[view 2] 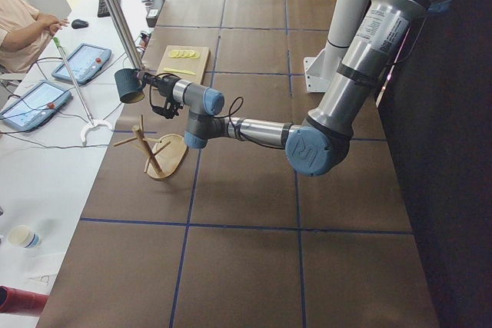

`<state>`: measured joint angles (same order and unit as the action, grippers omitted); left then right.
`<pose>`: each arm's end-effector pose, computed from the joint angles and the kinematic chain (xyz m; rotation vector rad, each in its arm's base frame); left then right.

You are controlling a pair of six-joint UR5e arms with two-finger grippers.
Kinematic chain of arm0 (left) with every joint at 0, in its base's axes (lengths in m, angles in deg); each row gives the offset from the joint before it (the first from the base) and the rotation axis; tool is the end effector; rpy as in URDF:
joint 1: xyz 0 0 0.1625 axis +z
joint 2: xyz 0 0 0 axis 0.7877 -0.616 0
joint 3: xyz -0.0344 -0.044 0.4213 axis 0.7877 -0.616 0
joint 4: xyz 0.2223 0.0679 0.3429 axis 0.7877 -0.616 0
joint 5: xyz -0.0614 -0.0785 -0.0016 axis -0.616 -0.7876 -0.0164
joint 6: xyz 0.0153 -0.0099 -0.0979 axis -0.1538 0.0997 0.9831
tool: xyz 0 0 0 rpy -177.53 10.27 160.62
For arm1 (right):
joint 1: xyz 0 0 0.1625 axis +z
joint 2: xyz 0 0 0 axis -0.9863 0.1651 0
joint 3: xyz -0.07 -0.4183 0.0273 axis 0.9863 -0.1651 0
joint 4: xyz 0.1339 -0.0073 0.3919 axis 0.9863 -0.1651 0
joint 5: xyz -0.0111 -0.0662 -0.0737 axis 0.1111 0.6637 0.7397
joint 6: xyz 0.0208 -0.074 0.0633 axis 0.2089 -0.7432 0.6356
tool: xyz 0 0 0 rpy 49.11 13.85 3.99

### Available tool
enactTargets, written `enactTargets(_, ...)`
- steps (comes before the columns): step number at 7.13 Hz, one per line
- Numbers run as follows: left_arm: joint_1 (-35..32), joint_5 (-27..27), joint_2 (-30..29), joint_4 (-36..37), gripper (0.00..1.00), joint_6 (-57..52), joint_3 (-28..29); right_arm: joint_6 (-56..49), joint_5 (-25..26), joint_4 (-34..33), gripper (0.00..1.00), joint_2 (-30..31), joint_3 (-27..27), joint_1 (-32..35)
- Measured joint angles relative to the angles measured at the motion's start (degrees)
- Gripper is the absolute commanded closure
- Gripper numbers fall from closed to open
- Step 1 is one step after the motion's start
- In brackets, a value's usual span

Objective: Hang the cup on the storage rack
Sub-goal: 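Hook the mug handle onto a wooden rack peg with the left gripper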

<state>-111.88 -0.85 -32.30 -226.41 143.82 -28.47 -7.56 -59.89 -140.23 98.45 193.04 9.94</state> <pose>0.1894 -0.6259 0.4266 -0.1016 2.2538 -1.6221 0.0714 -0.4043 0.6334 0.0927 -0.7057 -0.1554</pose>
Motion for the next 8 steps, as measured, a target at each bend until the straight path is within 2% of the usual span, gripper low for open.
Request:
enactTargets(2, -0.09, -0.02, 0.91, -6.48, 0.99, 0.71, 4.39, 0.00, 0.02, 0.00, 0.00, 0.00, 0.04, 0.00)
enactTargets(5, 0.25, -0.37, 2.36, -12.43, 0.97, 0.75, 8.15, 0.00, 0.08, 0.00, 0.00, 0.00, 0.04, 0.00)
enactTargets(6, 0.50, -0.37, 2.45, -15.36, 0.92, 0.70, 10.56, 0.00, 0.09, 0.00, 0.00, 0.00, 0.05, 0.00)
enactTargets(7, 0.85, -0.36, 2.42, -16.93, 0.08, 0.65, 11.96, 0.00, 0.09, 0.00, 0.00, 0.00, 0.05, 0.00)
enactTargets(8, 1.33, -0.29, 2.41, -17.55, 0.00, 0.56, 12.58, 0.00, 0.09, 0.00, 0.00, 0.00, 0.04, 0.00)
